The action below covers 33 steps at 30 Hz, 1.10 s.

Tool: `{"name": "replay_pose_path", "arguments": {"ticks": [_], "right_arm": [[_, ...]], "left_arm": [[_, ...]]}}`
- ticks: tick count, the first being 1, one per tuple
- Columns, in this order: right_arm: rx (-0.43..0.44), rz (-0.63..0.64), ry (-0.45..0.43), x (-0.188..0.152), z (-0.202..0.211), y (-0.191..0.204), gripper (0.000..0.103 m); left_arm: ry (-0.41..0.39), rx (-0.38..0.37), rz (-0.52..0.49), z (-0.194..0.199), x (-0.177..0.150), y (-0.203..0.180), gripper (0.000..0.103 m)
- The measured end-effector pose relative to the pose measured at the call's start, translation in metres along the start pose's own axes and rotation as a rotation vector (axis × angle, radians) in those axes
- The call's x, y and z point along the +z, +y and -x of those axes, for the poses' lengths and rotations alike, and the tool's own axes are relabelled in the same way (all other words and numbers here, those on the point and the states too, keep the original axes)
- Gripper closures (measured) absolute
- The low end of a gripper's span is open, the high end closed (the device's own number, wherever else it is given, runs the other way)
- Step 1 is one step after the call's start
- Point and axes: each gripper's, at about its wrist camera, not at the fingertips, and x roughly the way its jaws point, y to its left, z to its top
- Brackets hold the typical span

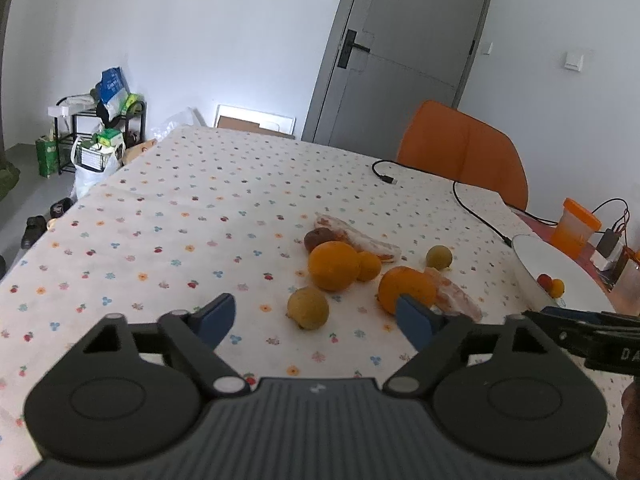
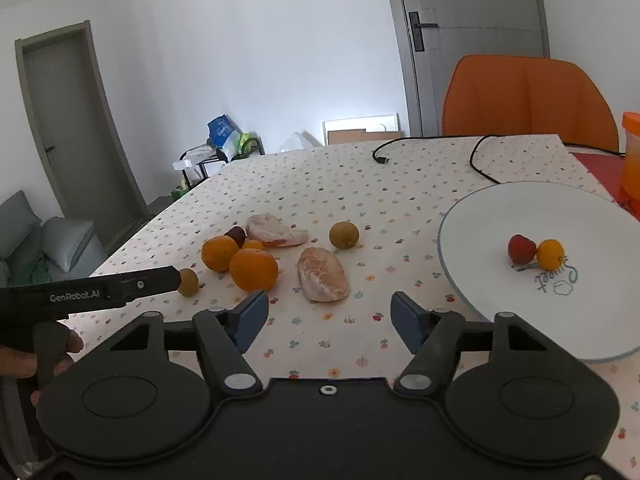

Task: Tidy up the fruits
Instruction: 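Move both tools back toward the remaining fruits, then grasp the yellow-green fruit with the left tool while the right tool grasps the pomelo segment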

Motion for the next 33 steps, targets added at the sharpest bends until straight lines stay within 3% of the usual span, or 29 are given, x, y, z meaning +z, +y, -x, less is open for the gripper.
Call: {"name": "replay_pose_path", "arguments": {"ticks": [8, 20, 33], "right_arm": [[0.005, 0.026, 0.045, 0.007, -0.023, 0.000, 0.053], [0.006, 0.057, 0.081, 0.015, -0.052, 0.003, 0.053], [0.008, 0.117, 0.103, 0.021, -0.080, 0.014, 0.053]], "left_arm": [[0.032, 0.012, 0.033, -0.018, 0.001, 0.002, 0.044], [0.032, 0.018, 0.017, -0.025, 0.000, -0.001, 0.078], [0.005, 0.040, 0.034, -0.015, 0.000, 0.003, 0.079]]}}
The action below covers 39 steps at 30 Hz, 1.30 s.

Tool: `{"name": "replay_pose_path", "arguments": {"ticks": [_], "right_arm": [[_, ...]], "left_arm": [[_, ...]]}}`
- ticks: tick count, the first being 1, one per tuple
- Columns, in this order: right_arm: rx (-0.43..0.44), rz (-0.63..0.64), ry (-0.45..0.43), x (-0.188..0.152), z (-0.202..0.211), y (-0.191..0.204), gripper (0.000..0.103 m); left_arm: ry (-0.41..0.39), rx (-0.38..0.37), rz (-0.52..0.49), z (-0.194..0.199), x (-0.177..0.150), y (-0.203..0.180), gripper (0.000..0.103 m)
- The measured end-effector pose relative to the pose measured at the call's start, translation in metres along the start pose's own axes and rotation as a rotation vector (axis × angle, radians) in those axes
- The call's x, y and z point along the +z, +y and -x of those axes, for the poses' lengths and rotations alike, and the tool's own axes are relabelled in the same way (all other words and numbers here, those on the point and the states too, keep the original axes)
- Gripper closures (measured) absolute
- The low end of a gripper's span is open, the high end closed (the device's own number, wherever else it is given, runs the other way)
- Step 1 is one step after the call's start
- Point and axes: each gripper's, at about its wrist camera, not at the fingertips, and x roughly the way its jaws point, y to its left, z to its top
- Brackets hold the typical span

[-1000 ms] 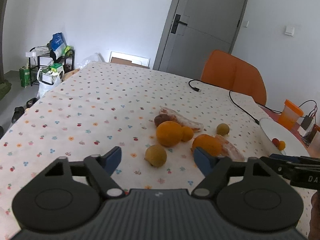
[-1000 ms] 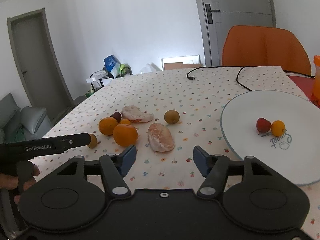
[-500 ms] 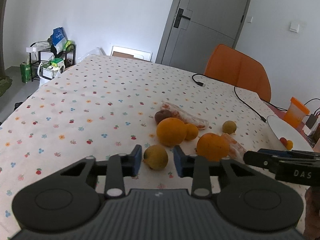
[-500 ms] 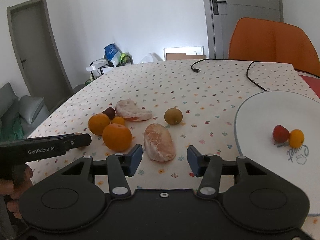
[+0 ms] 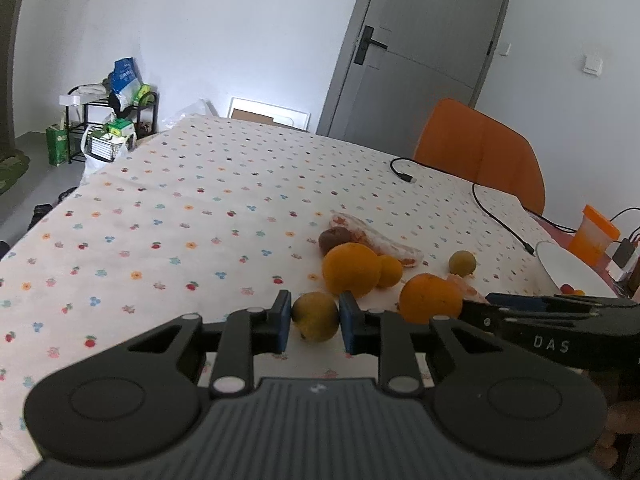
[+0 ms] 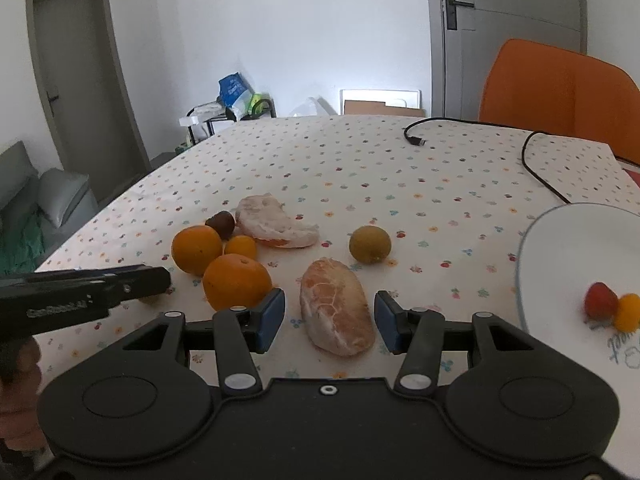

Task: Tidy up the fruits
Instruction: 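Grasp the yellow-green fruit with the left tool while the right tool grasps the pomelo segment, then carry both fruits over the white plate and open both tools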

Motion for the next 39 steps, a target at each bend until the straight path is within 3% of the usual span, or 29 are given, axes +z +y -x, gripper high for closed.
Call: {"name": "replay_pose_path", "arguments": {"ticks": [3, 5, 7, 30, 39], "right_arm": [[-0.010, 0.030, -0.007, -0.002, -0.002, 0.004, 0.054], [-0.029, 0.050, -0.011, -0.003, 0.000, 0.006, 0.068], [0.008, 0.018, -0.013, -0.004, 0.004, 0.002, 0.069], [-0.007, -0.087, -0.148, -0.021, 0.081, -0.021, 0.070], [-0.062, -0.151, -0.217, -0.030, 0.109, -0.046, 0.070]], "left_arm": [[0.005, 0.017, 0.010, 0.001, 0.000, 0.002, 0.079], [-0.002, 0.019, 0.004, 0.004, 0.000, 0.001, 0.079], [-0.007, 0.014, 0.002, 0.007, 0.000, 0.000, 0.079], [-0.057, -0.079, -0.092, 0.035, 0.001, -0.053, 0.079], [-0.050, -0.126, -0.145, 0.035, 0.003, -0.079, 0.079]]}}
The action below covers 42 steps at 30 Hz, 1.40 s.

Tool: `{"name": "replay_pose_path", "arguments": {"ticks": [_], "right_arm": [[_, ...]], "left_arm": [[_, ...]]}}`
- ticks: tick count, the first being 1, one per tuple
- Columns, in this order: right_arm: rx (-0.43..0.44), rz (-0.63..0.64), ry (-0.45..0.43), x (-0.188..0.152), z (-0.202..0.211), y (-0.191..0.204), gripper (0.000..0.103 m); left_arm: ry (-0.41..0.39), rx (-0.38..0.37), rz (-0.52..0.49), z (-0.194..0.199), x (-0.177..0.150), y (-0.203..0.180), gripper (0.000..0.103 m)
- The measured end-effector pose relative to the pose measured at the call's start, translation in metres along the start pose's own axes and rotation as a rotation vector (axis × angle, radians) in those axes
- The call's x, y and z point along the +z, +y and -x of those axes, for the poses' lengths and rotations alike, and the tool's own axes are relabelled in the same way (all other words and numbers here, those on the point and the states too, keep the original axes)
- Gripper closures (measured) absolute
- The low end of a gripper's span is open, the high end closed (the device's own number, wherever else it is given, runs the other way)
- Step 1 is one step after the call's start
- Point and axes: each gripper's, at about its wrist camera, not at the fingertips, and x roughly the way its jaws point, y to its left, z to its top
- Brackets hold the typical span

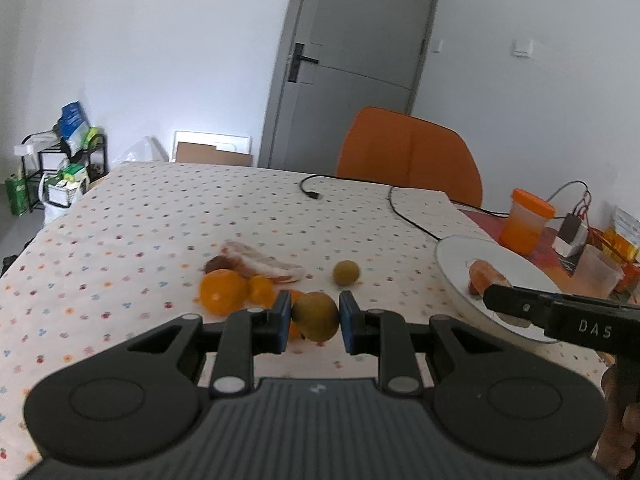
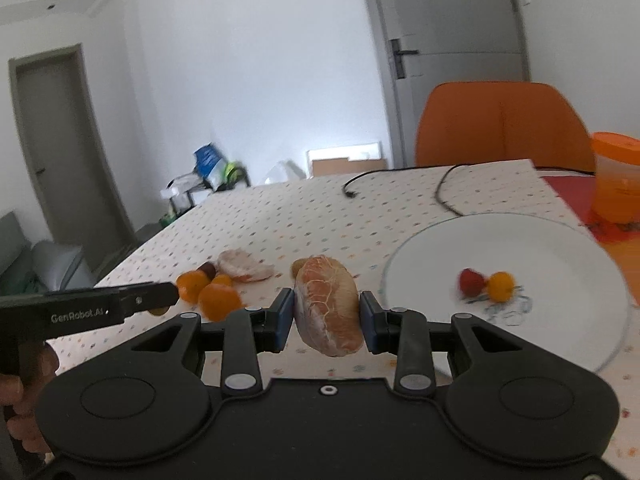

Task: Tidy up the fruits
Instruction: 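Carry both fruits over the white plate and open both tools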

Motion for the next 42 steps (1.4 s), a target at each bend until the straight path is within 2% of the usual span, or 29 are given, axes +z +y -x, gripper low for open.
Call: {"name": "replay_pose_path", "arguments": {"ticks": [15, 25, 31, 42], "right_arm": [[-0.117, -0.111, -0.072, -0.011, 0.033, -0.062, 0.070], [-0.206, -0.154, -0.084, -0.016, 0.039, -0.096, 0.070], [-0.214, -0.155, -0.104, -0.018, 0.037, -0.104, 0.070], [-0.197, -0.163, -0.113, -0.019, 0.036, -0.113, 0.069]], "left_arm": [[0.014, -0.105, -0.135, -0.026, 0.014, -0.069, 0.079], [0.035, -0.183, -0.175, -0.045, 0.011, -0.101, 0.079], [0.063, -0.171, -0.171, -0.062, 0.010, -0.116, 0.079], [0.087, -0.202, -0.175, -0.081, 0.011, -0.137, 0.079]]}}
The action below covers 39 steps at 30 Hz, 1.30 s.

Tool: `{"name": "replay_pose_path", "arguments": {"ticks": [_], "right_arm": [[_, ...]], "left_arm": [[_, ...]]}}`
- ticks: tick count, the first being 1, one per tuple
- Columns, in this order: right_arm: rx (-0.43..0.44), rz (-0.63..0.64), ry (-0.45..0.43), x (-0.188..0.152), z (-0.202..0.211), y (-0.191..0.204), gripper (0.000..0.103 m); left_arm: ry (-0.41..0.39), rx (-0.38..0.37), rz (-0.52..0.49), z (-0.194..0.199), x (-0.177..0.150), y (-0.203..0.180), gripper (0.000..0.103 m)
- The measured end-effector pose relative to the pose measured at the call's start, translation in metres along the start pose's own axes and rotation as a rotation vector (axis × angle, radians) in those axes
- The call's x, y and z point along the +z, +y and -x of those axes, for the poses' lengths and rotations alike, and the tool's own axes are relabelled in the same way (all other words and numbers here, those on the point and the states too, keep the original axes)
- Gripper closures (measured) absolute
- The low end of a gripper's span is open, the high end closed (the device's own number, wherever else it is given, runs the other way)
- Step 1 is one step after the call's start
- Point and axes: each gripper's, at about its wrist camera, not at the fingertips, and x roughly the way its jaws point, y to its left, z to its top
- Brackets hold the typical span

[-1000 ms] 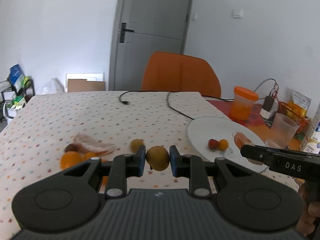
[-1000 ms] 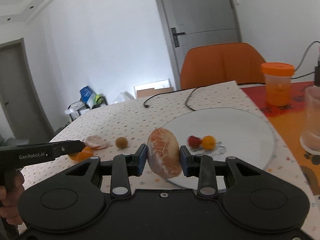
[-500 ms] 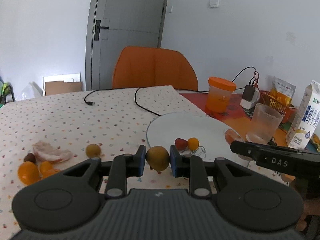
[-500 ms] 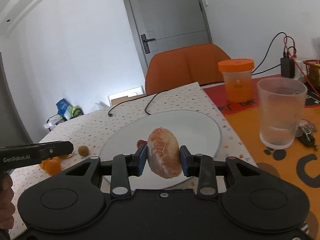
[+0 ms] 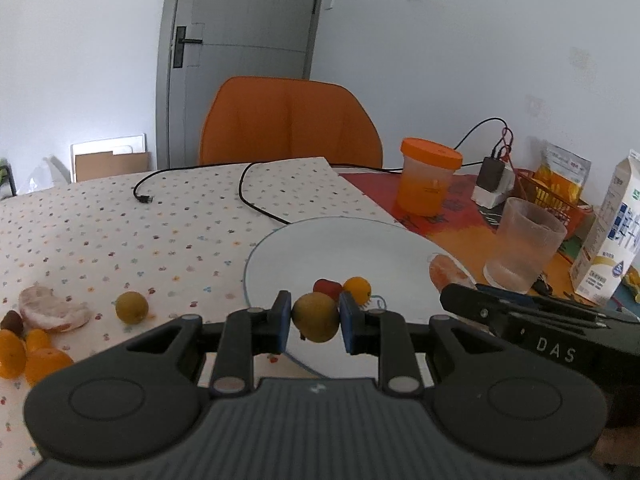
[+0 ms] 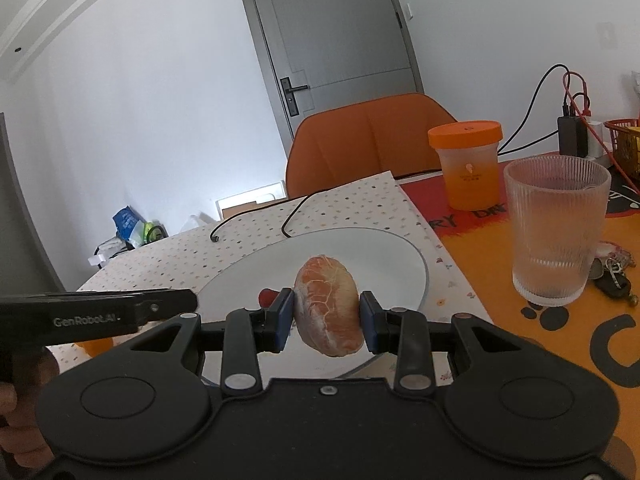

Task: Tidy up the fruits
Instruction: 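Carry both fruits over the white plate and open both tools, then move both tools back to the fruit cluster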

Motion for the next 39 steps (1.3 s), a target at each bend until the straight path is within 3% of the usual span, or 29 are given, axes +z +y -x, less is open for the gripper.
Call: {"name": "replay_pose_path", "arguments": {"ticks": [10, 15, 19, 26, 34, 39], "right_arm": [[-0.021, 0.027, -0.005, 0.002, -0.005, 0.004, 0.069], [-0.017, 0.040, -0.022, 0.005, -0.003, 0.010, 0.062], [0.014, 0.045, -0.045, 0.008, 0.001, 0.021, 0.044], [0.052, 0.040, -0.034, 0.010, 0.001, 0.037, 0.027], [0.101, 0.047, -0.017, 0.012, 0.001, 0.062, 0.009], [0.122, 0.046, -0.018, 0.013, -0.001, 0.076, 0.004]], "left_arm": [[0.014, -0.003, 0.048, 0.003, 0.002, 0.011, 0.074], [0.011, -0.006, 0.070, 0.012, 0.000, 0.025, 0.059], [-0.002, 0.024, 0.116, 0.022, 0.001, 0.040, 0.045], [-0.053, 0.075, 0.143, 0.052, 0.003, 0.066, 0.017], [-0.084, 0.140, 0.172, 0.079, -0.003, 0.097, 0.007], [-0.088, 0.149, 0.174, 0.091, -0.009, 0.112, 0.005]]}}
